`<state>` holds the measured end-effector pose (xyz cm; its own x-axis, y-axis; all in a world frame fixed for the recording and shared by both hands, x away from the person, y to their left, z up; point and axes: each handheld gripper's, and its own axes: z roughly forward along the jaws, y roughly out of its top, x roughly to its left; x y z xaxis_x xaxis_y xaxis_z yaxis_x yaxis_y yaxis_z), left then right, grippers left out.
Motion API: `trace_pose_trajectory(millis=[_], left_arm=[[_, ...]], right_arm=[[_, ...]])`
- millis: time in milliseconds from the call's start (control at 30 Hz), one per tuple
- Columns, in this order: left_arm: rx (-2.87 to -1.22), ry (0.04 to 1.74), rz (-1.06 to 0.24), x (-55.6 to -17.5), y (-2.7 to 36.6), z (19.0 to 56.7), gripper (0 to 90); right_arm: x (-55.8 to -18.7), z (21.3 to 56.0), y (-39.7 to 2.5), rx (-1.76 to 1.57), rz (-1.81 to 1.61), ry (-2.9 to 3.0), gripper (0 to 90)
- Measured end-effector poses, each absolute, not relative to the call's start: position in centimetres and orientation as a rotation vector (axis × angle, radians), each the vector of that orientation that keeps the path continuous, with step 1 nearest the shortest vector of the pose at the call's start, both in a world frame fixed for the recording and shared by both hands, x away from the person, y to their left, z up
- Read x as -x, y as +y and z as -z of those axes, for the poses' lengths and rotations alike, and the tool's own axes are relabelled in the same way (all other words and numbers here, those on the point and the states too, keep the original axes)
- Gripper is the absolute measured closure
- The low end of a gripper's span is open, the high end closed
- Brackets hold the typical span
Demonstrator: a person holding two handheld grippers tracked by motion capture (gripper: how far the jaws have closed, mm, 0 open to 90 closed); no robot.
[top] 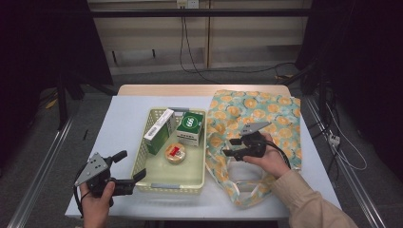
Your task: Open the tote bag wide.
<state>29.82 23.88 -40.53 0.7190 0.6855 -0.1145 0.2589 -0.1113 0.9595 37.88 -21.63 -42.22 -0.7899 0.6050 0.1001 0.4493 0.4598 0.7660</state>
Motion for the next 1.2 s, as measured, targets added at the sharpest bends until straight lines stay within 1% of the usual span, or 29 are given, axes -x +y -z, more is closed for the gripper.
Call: trace_pose_trajectory(millis=[33,133,300,367,433,467,533,600,700,800,900,1200], left_arm=[[-1.689,0.761,-0.429,-29.8,23.8,40.5,4.2],[-1.696,0.760,-0.427,-29.8,23.8,40.6,4.2],[-1.697,0.758,-0.429,-29.9,23.6,40.5,4.2],[-1.697,0.758,-0.429,-29.9,23.6,40.5,4.2],[-1.698,0.756,-0.428,-29.9,23.6,40.5,4.2],[-1.699,0.756,-0.428,-30.0,23.6,40.5,4.2],[-1.699,0.758,-0.424,-30.0,23.6,40.6,4.2],[-1.700,0.759,-0.425,-30.1,23.6,40.6,4.2],[-1.698,0.758,-0.426,-30.1,23.6,40.6,4.2],[-1.699,0.761,-0.428,-30.1,23.7,40.6,4.2],[-1.696,0.764,-0.425,-30.1,23.8,40.7,4.2],[-1.673,0.784,-0.431,-30.2,24.6,40.8,4.2]], right_arm=[[-37.9,42.2,-21.6,-0.921,-1.237,2.520,40.4],[-35.7,41.8,-22.4,-0.891,-1.282,2.542,39.3],[-32.6,42.3,-23.6,-0.915,-1.319,2.566,35.9],[-31.4,42.4,-23.9,-0.902,-1.326,2.561,36.0],[-30.4,42.7,-23.8,-0.874,-1.345,2.607,40.7],[-30.0,42.9,-23.7,-0.865,-1.333,2.616,40.7],[-29.6,43.4,-23.4,-0.846,-1.289,2.627,44.5],[-29.6,44.0,-23.3,-0.842,-1.280,2.653,45.4],[-29.7,44.7,-22.9,-0.823,-1.294,2.693,51.6],[-29.8,45.0,-22.5,-0.805,-1.275,2.698,62.6],[-30.0,45.0,-22.3,-0.821,-1.280,2.700,69.5],[-30.3,44.7,-22.7,-0.842,-1.304,2.675,83.0]])
